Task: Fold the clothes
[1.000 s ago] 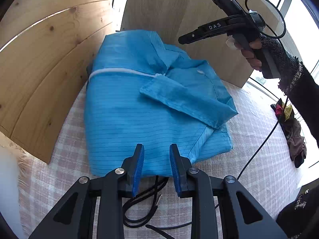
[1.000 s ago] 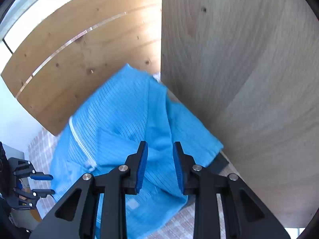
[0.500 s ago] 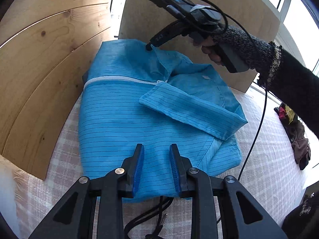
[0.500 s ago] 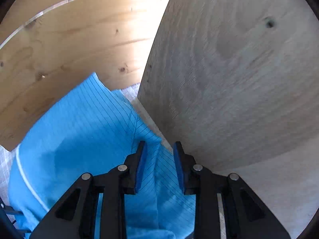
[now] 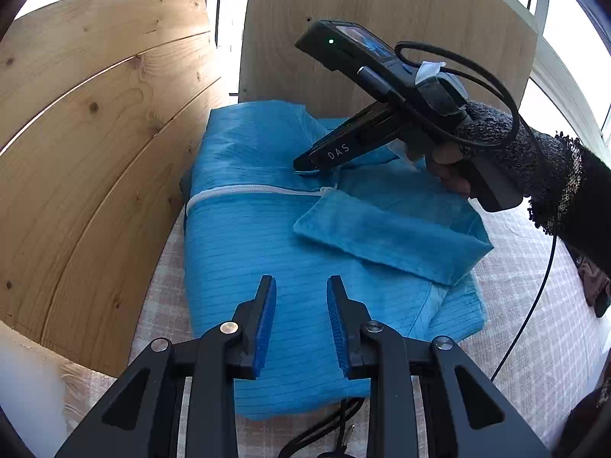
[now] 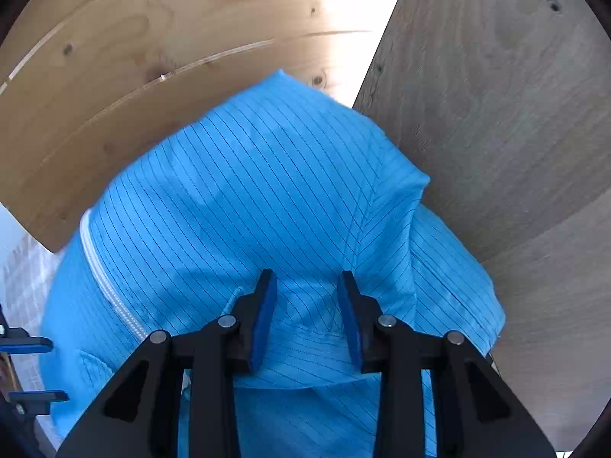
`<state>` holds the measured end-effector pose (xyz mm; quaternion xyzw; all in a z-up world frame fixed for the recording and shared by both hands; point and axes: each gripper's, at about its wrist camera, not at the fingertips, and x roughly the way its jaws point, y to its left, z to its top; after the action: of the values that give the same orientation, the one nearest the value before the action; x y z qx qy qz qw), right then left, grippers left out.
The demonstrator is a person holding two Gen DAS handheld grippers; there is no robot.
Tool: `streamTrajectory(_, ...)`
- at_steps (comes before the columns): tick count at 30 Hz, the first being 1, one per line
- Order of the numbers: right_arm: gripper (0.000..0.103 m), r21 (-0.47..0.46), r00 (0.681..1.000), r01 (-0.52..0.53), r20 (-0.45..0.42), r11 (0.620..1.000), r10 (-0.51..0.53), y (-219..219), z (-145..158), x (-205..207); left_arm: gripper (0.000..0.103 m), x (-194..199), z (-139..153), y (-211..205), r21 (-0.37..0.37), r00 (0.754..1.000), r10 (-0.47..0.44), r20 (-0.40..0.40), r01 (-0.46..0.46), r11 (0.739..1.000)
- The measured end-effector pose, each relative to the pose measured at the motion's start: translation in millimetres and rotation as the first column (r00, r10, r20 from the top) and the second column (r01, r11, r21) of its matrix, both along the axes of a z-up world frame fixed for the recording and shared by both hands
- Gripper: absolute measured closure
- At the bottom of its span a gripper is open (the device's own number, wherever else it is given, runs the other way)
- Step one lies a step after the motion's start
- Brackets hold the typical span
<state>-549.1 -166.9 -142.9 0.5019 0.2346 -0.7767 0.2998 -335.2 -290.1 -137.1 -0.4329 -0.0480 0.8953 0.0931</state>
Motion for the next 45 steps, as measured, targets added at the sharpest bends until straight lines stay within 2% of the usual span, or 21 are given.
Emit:
streamTrajectory(3,0.070,-0.103,0.996,0.066,-0.044,0.992,-0.071,36,30,22,0.077,18,9,-9,0.049,0.999,-0.009,-0.034,0.011,0.999)
streamTrajectory(6,0.070,-0.226,0.984,0.138,-0.080,0.964,-0.159,82,59,55,0.077,25,8,-3,0.094,0.997,-0.057,-0.043,0.061,0.994)
streamTrajectory(8,0.059,-0.235,0.976,0.183,-0.074,0.955,-0.205,101,48,72,0.076,22,-2,8,0.112,0.995,-0.098,-0.021,0.100,0.989)
streamTrajectory(9,0.057,-0.199,0.974,0.207,-0.049,0.958,-0.221,108,36,73,0.076,19,-11,13,0.108,0.995,-0.104,0.004,0.103,0.989)
streamTrajectory(11,0.057,-0.146,0.967,0.252,0.061,0.957,-0.246,125,19,64,0.076,15,-24,21,0.096,0.993,-0.114,0.033,0.110,0.989)
streamTrajectory(12,0.057,-0.156,0.959,0.282,0.082,0.947,-0.272,134,17,63,0.076,15,-27,24,0.086,0.993,-0.116,0.037,0.112,0.990)
streamTrajectory(14,0.057,-0.234,0.944,0.330,0.055,0.914,-0.327,152,37,68,0.076,21,-18,25,0.073,0.994,-0.111,0.014,0.109,0.991)
streamTrajectory(17,0.058,-0.350,0.940,0.313,-0.018,0.883,-0.341,166,77,77,0.076,32,5,16,0.094,0.996,-0.085,-0.037,0.088,0.992)
streamTrajectory(18,0.060,-0.357,0.940,0.308,-0.027,0.882,-0.339,164,82,78,0.076,35,12,13,0.101,0.996,-0.078,-0.049,0.082,0.991)
streamTrajectory(20,0.096,-0.381,0.942,0.304,-0.016,0.873,-0.335,165,91,83,0.076,37,25,9,0.092,0.996,-0.066,-0.064,0.072,0.993)
streamTrajectory(21,0.097,-0.400,0.943,0.304,0.000,0.865,-0.331,167,95,89,0.076,39,30,7,0.078,0.996,-0.058,-0.073,0.064,0.995)
streamTrajectory(24,0.097,-0.531,0.953,0.262,0.011,0.806,-0.302,174,101,131,0.076,48,45,0,0.040,0.995,-0.021,-0.095,0.025,0.999)
streamTrajectory(25,0.091,-0.542,0.955,0.249,-0.001,0.803,-0.297,170,99,148,0.076,52,49,-3,0.033,0.995,0.003,-0.099,0.000,0.999)
streamTrajectory(26,0.070,-0.551,0.956,0.238,-0.012,0.800,-0.293,165,97,166,0.076,57,52,-4,0.039,0.995,0.017,-0.103,-0.013,0.999)
streamTrajectory(28,0.038,-0.539,0.948,0.249,-0.034,0.805,-0.316,154,87,202,0.073,68,58,-5,0.056,0.993,0.042,-0.110,-0.036,0.998)
streamTrajectory(31,0.038,-0.471,0.953,0.240,-0.051,0.849,-0.298,149,89,255,0.060,88,66,8,0.040,0.992,0.067,-0.111,-0.063,0.997)
streamTrajectory(33,0.038,-0.367,0.950,0.261,-0.069,0.893,-0.306,138,84,282,0.054,102,71,17,0.040,0.990,0.083,-0.110,-0.079,0.996)
streamTrajectory(35,0.038,-0.289,0.927,0.319,-0.106,0.903,-0.361,131,80,300,0.043,116,77,25,0.028,0.987,0.117,-0.108,-0.114,0.993)
streamTrajectory(37,0.038,-0.240,0.900,0.381,-0.124,0.893,-0.417,129,76,313,0.027,131,84,32,-0.014,0.980,0.157,-0.120,-0.160,0.987)
streamTrajectory(40,0.038,-0.196,0.856,0.468,-0.139,0.862,-0.497,133,73,325,0.027,154,92,40,-0.044,0.975,0.169,-0.147,-0.177,0.983)
streamTrajectory(45,0.038,-0.207,0.808,0.543,-0.134,0.814,-0.573,156,79,346,0.027,176,98,46,-0.038,0.975,0.190,-0.113,-0.196,0.980)
